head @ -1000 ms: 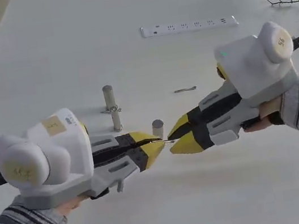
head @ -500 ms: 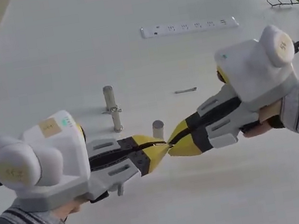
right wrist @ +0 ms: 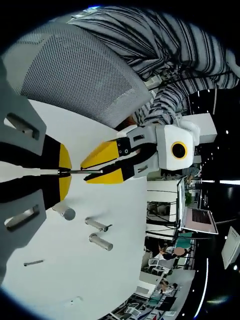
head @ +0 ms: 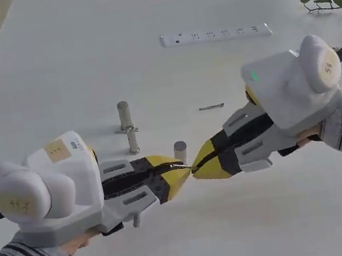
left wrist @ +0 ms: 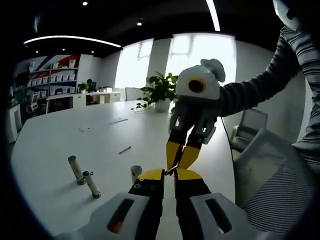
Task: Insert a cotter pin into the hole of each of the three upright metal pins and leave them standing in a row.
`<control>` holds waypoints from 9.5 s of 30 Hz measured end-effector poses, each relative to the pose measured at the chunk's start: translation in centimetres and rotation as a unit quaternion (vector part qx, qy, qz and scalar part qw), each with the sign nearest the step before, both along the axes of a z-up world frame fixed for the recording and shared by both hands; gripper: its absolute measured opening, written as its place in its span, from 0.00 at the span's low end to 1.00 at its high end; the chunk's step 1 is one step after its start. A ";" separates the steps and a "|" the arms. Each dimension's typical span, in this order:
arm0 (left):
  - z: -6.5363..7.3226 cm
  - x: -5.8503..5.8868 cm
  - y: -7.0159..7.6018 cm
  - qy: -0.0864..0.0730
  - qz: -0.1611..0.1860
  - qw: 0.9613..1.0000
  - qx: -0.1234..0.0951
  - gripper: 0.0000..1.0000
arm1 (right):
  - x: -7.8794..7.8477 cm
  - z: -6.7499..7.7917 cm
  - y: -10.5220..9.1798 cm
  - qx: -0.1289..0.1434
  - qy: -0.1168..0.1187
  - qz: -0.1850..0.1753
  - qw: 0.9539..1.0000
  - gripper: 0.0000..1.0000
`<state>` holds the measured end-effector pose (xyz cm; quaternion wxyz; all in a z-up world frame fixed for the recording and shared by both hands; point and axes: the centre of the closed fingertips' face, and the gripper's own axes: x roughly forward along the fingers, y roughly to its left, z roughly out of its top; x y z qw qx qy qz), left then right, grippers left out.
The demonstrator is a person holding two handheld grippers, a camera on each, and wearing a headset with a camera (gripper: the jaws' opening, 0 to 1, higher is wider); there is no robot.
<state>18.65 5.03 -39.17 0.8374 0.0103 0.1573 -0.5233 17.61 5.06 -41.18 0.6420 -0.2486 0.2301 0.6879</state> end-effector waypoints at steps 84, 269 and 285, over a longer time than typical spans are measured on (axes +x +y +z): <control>-8.2 6.2 -0.7 0.024 0.165 0.979 0.114 0.09 | 5.9 -4.0 -2.9 -0.140 -0.045 -0.039 0.988 0.00; -2.7 3.6 6.8 0.012 0.244 0.965 0.092 0.81 | 11.3 -3.2 0.3 -0.045 -0.007 -0.087 0.995 0.08; -2.6 3.5 6.7 0.012 0.244 0.965 0.094 0.82 | 11.8 -3.0 0.2 -0.044 -0.025 -0.091 0.995 0.21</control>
